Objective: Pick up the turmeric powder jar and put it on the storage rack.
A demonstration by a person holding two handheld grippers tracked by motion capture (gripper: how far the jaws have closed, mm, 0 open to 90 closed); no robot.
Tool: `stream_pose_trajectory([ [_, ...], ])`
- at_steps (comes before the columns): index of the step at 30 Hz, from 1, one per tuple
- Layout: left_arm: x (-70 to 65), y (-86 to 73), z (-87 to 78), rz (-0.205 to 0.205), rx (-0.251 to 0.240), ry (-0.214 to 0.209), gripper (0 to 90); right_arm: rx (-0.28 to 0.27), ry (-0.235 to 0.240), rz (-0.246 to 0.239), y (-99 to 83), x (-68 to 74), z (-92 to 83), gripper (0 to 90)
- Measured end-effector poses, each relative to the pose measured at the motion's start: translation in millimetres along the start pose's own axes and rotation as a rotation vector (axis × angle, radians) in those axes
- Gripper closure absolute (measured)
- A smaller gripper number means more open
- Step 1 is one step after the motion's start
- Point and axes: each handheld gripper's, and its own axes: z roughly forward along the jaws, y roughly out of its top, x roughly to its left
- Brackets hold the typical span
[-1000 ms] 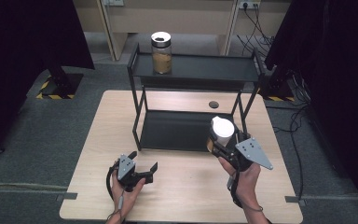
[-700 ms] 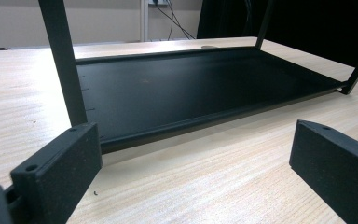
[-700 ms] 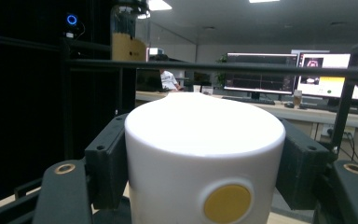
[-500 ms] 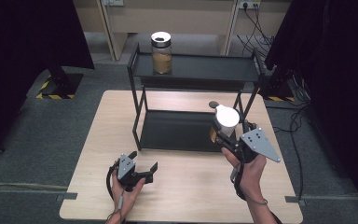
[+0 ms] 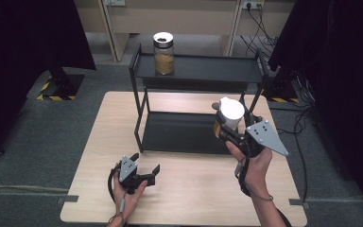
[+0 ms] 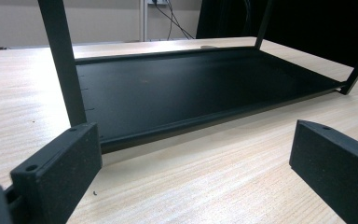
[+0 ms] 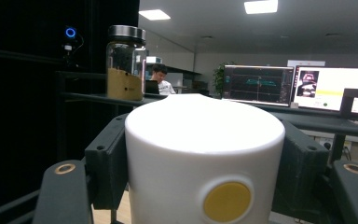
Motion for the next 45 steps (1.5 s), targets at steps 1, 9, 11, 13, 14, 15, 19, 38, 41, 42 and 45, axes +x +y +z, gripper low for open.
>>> stream_pose_trajectory([
  [1,0.1,-0.1,-0.1,-0.001,-0.001,0.0,1.3,-0.001,0.0,0.003,1.1,-0.7,0.8,31.1],
  [9,0.6,-0.7,-0.4,-0.009,-0.004,0.0,1.3,-0.01,-0.013,0.027,13.0,-6.6,7.3,31.1],
  [11,0.1,-1.3,-0.8,-0.007,-0.007,0.003,1.3,-0.017,-0.015,0.031,16.6,-8.2,9.2,31.1],
  [13,0.1,-1.2,-0.8,-0.009,-0.007,0.004,1.3,-0.023,-0.02,0.032,20.6,-9.1,11.5,31.1],
  [14,0.2,-1.1,-0.6,-0.01,-0.006,0.004,1.3,-0.026,-0.021,0.03,22.5,-9.6,12.8,31.1],
  [15,0.3,-1.1,-0.5,-0.012,-0.007,0.003,1.3,-0.027,-0.022,0.029,24.6,-9.8,13.9,31.1],
  [19,0.6,-1.3,-0.6,-0.013,-0.008,0.003,1.3,-0.034,-0.023,0.03,32.2,-10.1,17.4,31.1],
  [38,0.6,-2.2,-1.1,-0.017,-0.012,0.004,1.3,-0.051,-0.04,0.041,61.6,-13.9,30.0,31.1],
  [41,1.5,-2.0,-1.1,-0.022,-0.011,0.002,1.3,-0.053,-0.041,0.047,67.5,-15.5,33.0,31.1],
  [42,1.9,-2.3,-1.1,-0.027,-0.013,0.001,1.3,-0.053,-0.044,0.048,69.7,-15.6,34.2,31.1],
  [45,2.4,-2.6,-1.5,-0.029,-0.015,0.0,1.3,-0.05,-0.05,0.038,76.3,-15.2,37.8,31.1],
])
